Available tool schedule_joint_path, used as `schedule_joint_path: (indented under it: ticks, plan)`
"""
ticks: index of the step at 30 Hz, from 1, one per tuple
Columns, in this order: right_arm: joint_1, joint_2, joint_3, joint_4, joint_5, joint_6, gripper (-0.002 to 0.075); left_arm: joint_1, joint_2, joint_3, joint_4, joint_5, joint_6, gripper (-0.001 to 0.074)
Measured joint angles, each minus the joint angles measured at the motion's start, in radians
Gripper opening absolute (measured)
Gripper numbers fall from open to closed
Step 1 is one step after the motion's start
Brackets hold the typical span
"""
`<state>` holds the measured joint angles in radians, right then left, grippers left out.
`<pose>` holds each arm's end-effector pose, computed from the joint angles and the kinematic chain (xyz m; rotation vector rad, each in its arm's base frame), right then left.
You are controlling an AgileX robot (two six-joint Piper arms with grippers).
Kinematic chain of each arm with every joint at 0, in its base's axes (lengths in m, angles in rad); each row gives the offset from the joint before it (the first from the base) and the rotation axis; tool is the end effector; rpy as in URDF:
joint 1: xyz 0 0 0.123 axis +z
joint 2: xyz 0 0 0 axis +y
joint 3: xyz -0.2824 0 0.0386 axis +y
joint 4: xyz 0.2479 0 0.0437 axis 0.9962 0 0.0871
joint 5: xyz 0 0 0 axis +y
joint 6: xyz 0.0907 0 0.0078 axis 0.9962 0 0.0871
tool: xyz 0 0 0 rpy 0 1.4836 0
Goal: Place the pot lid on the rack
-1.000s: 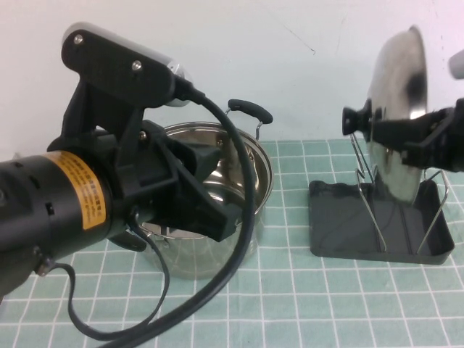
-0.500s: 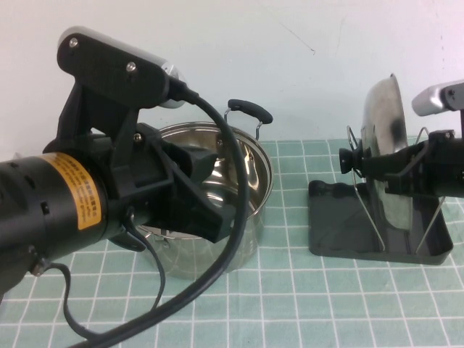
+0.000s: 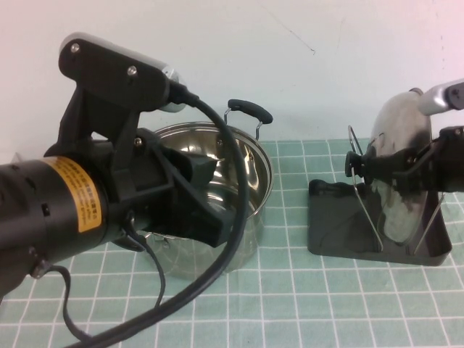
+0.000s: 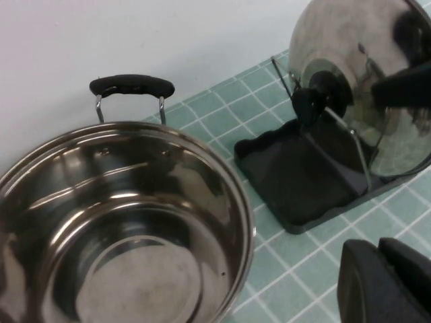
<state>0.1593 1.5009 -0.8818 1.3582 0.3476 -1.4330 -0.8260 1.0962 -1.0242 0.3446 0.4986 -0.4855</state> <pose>0.3076 0.0802 0.2501 -0.4580 2.1192 0.4101 0.1709 -0.1637 0.3777 0.5529 1.9791 -0.4689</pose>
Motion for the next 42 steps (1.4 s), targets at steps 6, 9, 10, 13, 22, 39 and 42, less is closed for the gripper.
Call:
schedule_joint_path:
  ticks: [6,9,10,13,22,39,42]
  plan:
    - [0.000,-0.134,0.000,-0.014,-0.070,-0.022,0.0536,0.000,0.000,0.000,0.131,0.115,0.048,0.0001]
    - [0.000,-0.231,0.000,-0.016,-0.083,-0.061,0.0523,0.000,0.000,0.000,0.223,0.266,0.039,0.0001]
    - [0.000,-0.266,0.000,-0.016,-0.072,-0.072,0.0501,0.000,0.000,0.000,0.246,0.314,0.034,0.0001]
    - [0.000,-0.348,0.000,-0.016,0.006,-0.095,0.0356,0.000,0.000,0.000,0.327,0.482,-0.007,0.0001]
    - [0.000,-0.417,0.000,-0.189,0.428,0.052,0.0017,0.000,-0.152,0.000,0.355,0.638,-0.150,0.0001]
    - [0.002,-0.645,0.022,-1.238,0.613,0.767,0.0004,0.000,-0.636,0.054,0.117,0.474,-0.228,-0.0001]
    - [0.002,-0.740,0.080,-1.238,0.555,0.769,0.0004,0.000,-0.701,0.136,0.102,0.366,-0.222,-0.0001]
